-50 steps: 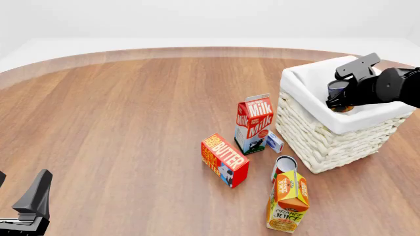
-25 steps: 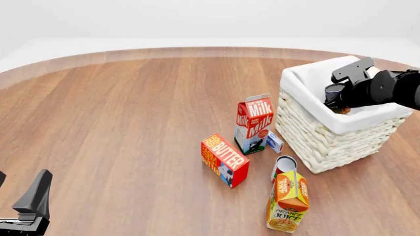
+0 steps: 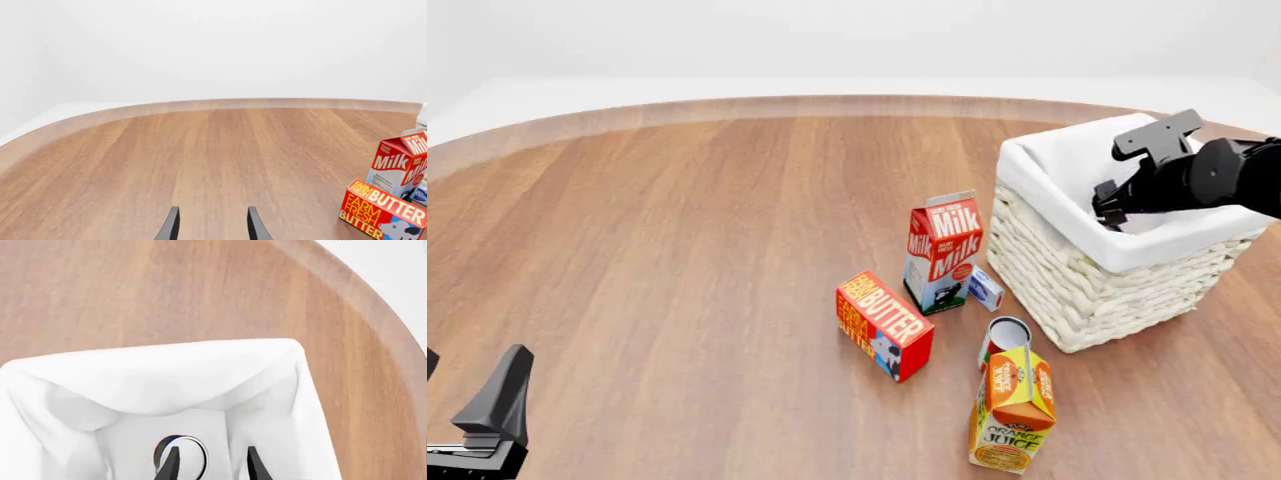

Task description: Pick up the alphabet soup, and put it in the basket.

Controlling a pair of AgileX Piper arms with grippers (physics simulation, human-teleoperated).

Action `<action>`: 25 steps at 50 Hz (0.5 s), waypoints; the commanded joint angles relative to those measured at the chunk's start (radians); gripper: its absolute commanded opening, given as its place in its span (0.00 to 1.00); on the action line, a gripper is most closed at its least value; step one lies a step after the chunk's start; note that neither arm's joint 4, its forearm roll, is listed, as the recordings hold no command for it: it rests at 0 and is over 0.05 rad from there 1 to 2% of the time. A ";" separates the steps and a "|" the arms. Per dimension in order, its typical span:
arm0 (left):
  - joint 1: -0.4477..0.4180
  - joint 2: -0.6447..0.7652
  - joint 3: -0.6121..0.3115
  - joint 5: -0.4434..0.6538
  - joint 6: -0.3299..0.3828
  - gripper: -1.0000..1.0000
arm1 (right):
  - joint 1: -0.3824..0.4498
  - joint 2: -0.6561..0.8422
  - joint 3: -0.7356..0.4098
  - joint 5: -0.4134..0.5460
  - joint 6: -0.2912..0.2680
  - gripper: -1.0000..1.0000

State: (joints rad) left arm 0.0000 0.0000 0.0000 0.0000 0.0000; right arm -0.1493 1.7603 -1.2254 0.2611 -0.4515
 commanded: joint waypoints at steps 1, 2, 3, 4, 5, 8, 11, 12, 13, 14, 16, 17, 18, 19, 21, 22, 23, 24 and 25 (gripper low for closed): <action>0.000 0.000 0.000 0.000 0.000 1.00 | 0.001 -0.010 0.000 -0.006 0.012 1.00; 0.000 0.000 0.000 0.000 0.000 1.00 | 0.002 -0.015 -0.001 -0.007 0.017 1.00; 0.000 0.000 0.000 0.000 0.000 1.00 | 0.003 -0.016 -0.001 -0.008 0.019 1.00; 0.000 0.000 0.000 0.000 0.000 1.00 | 0.004 -0.017 0.000 -0.009 0.020 1.00; 0.000 0.000 0.000 0.000 0.000 1.00 | 0.005 -0.021 0.001 -0.011 0.024 1.00; 0.000 0.000 0.000 0.000 0.000 1.00 | 0.009 -0.034 0.003 -0.015 0.031 1.00; 0.000 0.000 0.000 0.000 0.000 1.00 | 0.012 -0.048 0.005 -0.016 0.043 1.00; 0.000 0.000 0.000 0.000 0.000 1.00 | 0.011 -0.056 0.009 -0.021 0.045 1.00; 0.000 0.000 0.000 0.000 0.000 1.00 | 0.011 -0.057 0.009 -0.021 0.045 1.00; 0.000 0.000 0.000 0.000 0.000 1.00 | 0.013 -0.067 0.011 -0.023 0.054 1.00; 0.000 0.000 0.000 0.000 0.000 1.00 | 0.013 -0.072 0.012 -0.024 0.056 1.00; 0.000 0.000 0.000 0.000 0.000 1.00 | 0.015 -0.078 0.014 -0.024 0.061 1.00; 0.000 0.000 0.000 0.000 0.000 1.00 | 0.014 -0.081 0.014 -0.025 0.063 1.00; 0.000 0.000 0.000 0.000 0.000 1.00 | 0.013 -0.084 0.015 -0.026 0.064 1.00; 0.000 0.000 0.000 0.000 0.000 1.00 | 0.014 -0.092 0.020 -0.026 0.068 1.00; 0.000 0.000 0.000 0.000 0.000 1.00 | 0.014 -0.099 0.023 -0.027 0.068 1.00; 0.000 0.000 0.000 0.000 0.000 1.00 | 0.014 -0.105 0.023 -0.027 0.072 1.00; 0.000 0.000 0.000 0.000 0.000 1.00 | 0.015 -0.110 0.025 -0.026 0.073 1.00; 0.000 0.000 0.000 0.000 0.000 1.00 | 0.017 -0.118 0.029 -0.027 0.078 1.00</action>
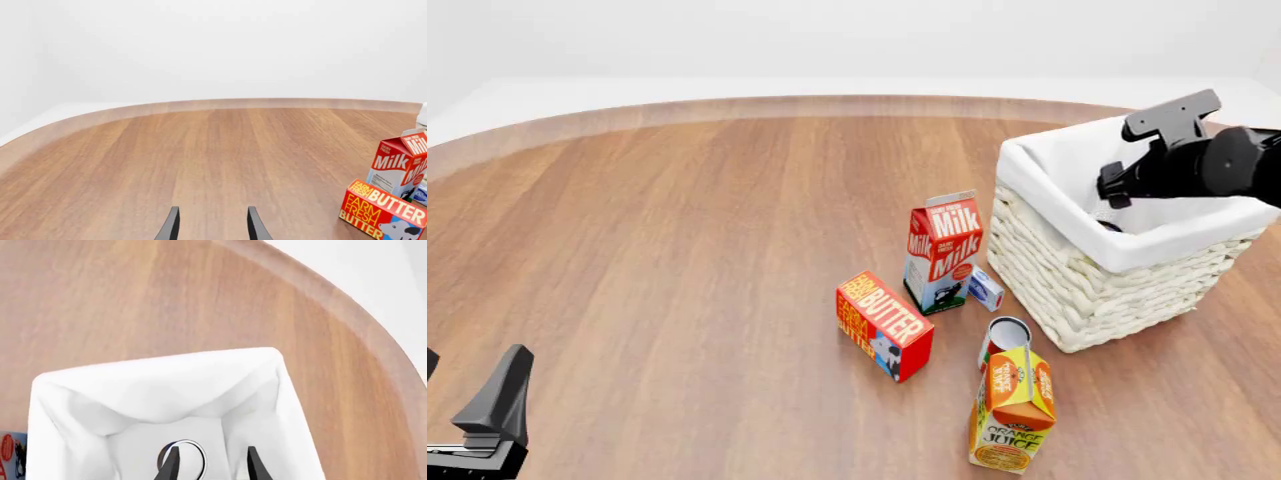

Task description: Pick up the alphabet soup, and put it in the basket.

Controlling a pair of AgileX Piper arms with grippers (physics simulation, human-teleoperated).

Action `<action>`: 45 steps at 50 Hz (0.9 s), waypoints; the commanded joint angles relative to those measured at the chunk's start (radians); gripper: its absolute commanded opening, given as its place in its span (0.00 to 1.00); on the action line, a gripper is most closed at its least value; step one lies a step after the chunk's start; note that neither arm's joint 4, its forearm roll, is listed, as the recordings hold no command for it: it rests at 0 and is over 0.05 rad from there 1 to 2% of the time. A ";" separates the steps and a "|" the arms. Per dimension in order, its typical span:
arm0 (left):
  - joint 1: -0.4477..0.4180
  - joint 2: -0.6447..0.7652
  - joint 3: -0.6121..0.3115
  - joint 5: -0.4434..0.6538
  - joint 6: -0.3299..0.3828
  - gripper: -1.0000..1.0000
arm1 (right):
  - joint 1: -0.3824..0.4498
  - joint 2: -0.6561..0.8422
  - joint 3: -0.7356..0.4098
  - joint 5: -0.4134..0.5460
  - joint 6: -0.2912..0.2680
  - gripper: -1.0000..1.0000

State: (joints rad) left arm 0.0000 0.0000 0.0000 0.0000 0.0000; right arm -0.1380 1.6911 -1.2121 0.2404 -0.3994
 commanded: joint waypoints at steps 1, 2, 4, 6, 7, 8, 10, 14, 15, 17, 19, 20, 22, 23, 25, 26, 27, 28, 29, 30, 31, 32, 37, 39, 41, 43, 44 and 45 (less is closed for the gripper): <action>0.000 0.000 0.000 0.000 0.000 1.00 | 0.006 -0.053 0.019 -0.007 0.027 1.00; 0.000 0.000 0.000 0.000 0.000 1.00 | 0.005 -0.055 0.022 -0.008 0.025 1.00; 0.000 0.000 0.000 0.000 0.000 1.00 | 0.004 -0.062 0.028 -0.010 0.026 1.00; 0.000 0.000 0.000 0.000 0.000 1.00 | 0.004 -0.071 0.031 -0.012 0.032 1.00; 0.000 0.000 0.000 0.000 0.000 1.00 | 0.005 -0.080 0.039 -0.015 0.032 1.00; 0.000 0.000 0.000 0.000 0.000 1.00 | 0.005 -0.084 0.041 -0.016 0.034 1.00; 0.000 0.000 0.000 0.000 0.000 1.00 | 0.008 -0.092 0.047 -0.019 0.038 1.00; 0.000 0.000 0.000 0.000 0.000 1.00 | 0.013 -0.114 0.061 -0.027 0.044 1.00; 0.000 0.000 0.000 0.000 0.000 1.00 | 0.016 -0.126 0.068 -0.030 0.048 1.00; 0.000 0.000 0.000 0.000 0.000 1.00 | 0.017 -0.136 0.075 -0.031 0.048 1.00; 0.000 0.000 0.000 0.000 0.000 1.00 | 0.016 -0.146 0.080 -0.033 0.050 1.00; 0.000 0.000 0.000 0.000 0.000 1.00 | 0.017 -0.153 0.083 -0.034 0.053 1.00; 0.000 0.000 0.000 0.000 0.000 1.00 | 0.018 -0.161 0.092 -0.037 0.053 1.00; 0.000 0.000 0.000 0.000 0.000 1.00 | 0.017 -0.165 0.095 -0.039 0.053 1.00; 0.000 0.000 0.000 0.000 0.000 1.00 | 0.018 -0.175 0.101 -0.040 0.058 1.00; 0.000 0.000 0.000 0.000 0.000 1.00 | 0.018 -0.179 0.105 -0.041 0.057 1.00; 0.000 0.000 0.000 0.000 0.000 1.00 | 0.019 -0.185 0.110 -0.043 0.058 1.00; 0.000 0.000 0.000 0.000 0.000 1.00 | 0.019 -0.187 0.113 -0.043 0.058 1.00; 0.000 0.000 0.000 0.000 0.000 1.00 | 0.020 -0.191 0.117 -0.045 0.057 1.00; 0.000 0.000 0.000 0.000 0.000 1.00 | 0.022 -0.202 0.124 -0.047 0.060 1.00; 0.000 0.000 0.000 0.000 0.000 1.00 | 0.023 -0.204 0.127 -0.048 0.062 1.00; 0.000 0.000 0.000 0.000 0.000 1.00 | 0.025 -0.208 0.132 -0.050 0.063 1.00; 0.000 0.000 0.000 0.000 0.000 1.00 | 0.028 -0.227 0.162 -0.064 0.063 1.00; 0.000 0.000 0.000 0.000 0.000 1.00 | 0.030 -0.236 0.178 -0.072 0.062 1.00; 0.000 0.000 0.000 0.000 0.000 1.00 | 0.033 -0.248 0.194 -0.079 0.065 1.00; 0.000 0.000 0.000 0.000 0.000 1.00 | 0.037 -0.261 0.216 -0.089 0.073 1.00; 0.000 0.000 0.000 0.000 0.000 1.00 | 0.036 -0.264 0.222 -0.094 0.071 1.00; 0.000 0.000 0.000 0.000 0.000 1.00 | 0.032 -0.269 0.231 -0.100 0.071 1.00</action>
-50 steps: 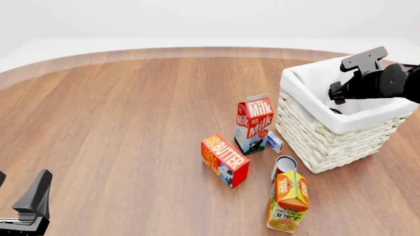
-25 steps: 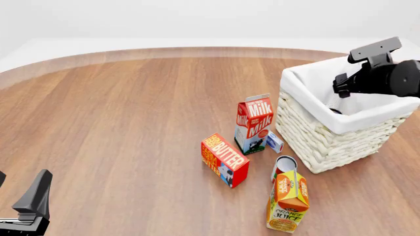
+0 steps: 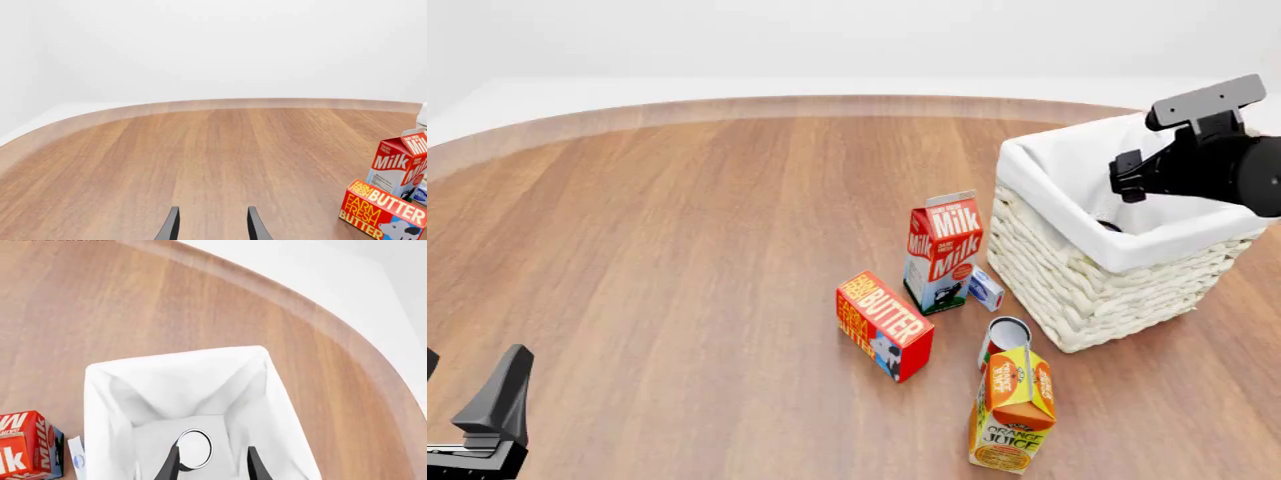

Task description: Pick up the alphabet soup, and put it in the basket.

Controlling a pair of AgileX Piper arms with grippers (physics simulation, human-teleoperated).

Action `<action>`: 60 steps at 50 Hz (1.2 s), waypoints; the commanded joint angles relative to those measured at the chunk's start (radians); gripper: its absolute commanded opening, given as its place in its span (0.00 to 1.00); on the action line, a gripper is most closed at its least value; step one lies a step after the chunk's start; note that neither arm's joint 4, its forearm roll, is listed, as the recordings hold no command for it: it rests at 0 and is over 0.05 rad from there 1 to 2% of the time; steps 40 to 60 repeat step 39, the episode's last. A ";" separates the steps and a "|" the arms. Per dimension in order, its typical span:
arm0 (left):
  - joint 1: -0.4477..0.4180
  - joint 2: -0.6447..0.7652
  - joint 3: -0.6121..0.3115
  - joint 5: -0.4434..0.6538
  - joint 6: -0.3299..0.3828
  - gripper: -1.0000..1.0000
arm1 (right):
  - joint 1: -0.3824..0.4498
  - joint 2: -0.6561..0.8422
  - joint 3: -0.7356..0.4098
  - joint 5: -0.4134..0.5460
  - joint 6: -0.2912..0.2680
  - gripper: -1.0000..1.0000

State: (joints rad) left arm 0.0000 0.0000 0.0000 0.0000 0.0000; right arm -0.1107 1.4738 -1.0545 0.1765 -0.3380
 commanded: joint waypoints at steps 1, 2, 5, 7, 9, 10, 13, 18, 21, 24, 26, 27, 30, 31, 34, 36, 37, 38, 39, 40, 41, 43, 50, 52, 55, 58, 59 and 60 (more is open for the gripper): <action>0.000 0.000 0.000 0.000 0.000 1.00 | 0.005 -0.056 0.080 -0.039 0.012 1.00; 0.000 0.000 0.000 0.000 0.000 1.00 | 0.008 -0.061 0.088 -0.041 0.014 1.00; 0.000 0.000 0.000 0.000 0.000 1.00 | 0.009 -0.074 0.108 -0.053 0.018 1.00; 0.000 0.000 0.000 0.000 0.000 1.00 | 0.010 -0.084 0.121 -0.060 0.022 1.00; 0.000 0.000 0.000 0.000 0.000 1.00 | 0.012 -0.098 0.135 -0.064 0.026 1.00; 0.000 0.000 0.000 0.000 0.000 1.00 | 0.015 -0.104 0.140 -0.065 0.032 1.00; 0.000 0.000 0.000 0.000 0.000 1.00 | 0.012 -0.125 0.168 -0.080 0.035 1.00; 0.000 0.000 0.000 0.000 0.000 1.00 | 0.010 -0.156 0.189 -0.084 0.044 1.00; 0.000 0.000 0.000 0.000 0.000 1.00 | 0.006 -0.171 0.196 -0.084 0.045 1.00; 0.000 0.000 0.000 0.000 0.000 1.00 | 0.009 -0.192 0.208 -0.082 0.047 1.00; 0.000 0.000 0.000 0.000 0.000 1.00 | 0.007 -0.206 0.214 -0.082 0.052 1.00; 0.000 0.000 0.000 0.000 0.000 1.00 | 0.008 -0.211 0.218 -0.082 0.053 1.00; 0.000 0.000 0.000 0.000 0.000 1.00 | -0.002 -0.227 0.229 -0.088 0.059 1.00; 0.000 0.000 0.000 0.000 0.000 1.00 | -0.003 -0.228 0.231 -0.088 0.060 1.00; 0.000 0.000 0.000 0.000 0.000 1.00 | -0.009 -0.236 0.234 -0.088 0.063 1.00; 0.000 0.000 0.000 0.000 0.000 1.00 | -0.009 -0.242 0.235 -0.087 0.068 1.00; 0.000 0.000 0.000 0.000 0.000 1.00 | -0.011 -0.245 0.235 -0.087 0.069 1.00; 0.000 0.000 0.000 0.000 0.000 1.00 | -0.012 -0.249 0.236 -0.087 0.072 1.00; 0.000 0.000 0.000 0.000 0.000 1.00 | -0.012 -0.253 0.236 -0.085 0.075 1.00; 0.000 0.000 0.000 0.000 0.000 1.00 | -0.012 -0.253 0.236 -0.085 0.075 1.00; 0.000 0.000 0.000 0.000 0.000 1.00 | -0.012 -0.253 0.236 -0.085 0.075 1.00; 0.000 0.000 0.000 0.000 0.000 1.00 | -0.012 -0.253 0.236 -0.085 0.075 1.00; 0.000 0.000 0.000 0.000 0.000 1.00 | -0.012 -0.253 0.236 -0.085 0.075 1.00; 0.000 0.000 0.000 0.000 0.000 1.00 | -0.012 -0.253 0.236 -0.085 0.075 1.00; 0.000 0.000 0.000 0.000 0.000 1.00 | -0.012 -0.253 0.236 -0.085 0.075 1.00; 0.000 0.000 0.000 0.000 0.000 1.00 | -0.012 -0.253 0.236 -0.085 0.075 1.00; 0.000 0.000 0.000 0.000 0.000 1.00 | -0.012 -0.253 0.236 -0.085 0.075 1.00; 0.000 0.000 0.000 0.000 0.000 1.00 | -0.012 -0.253 0.236 -0.085 0.075 1.00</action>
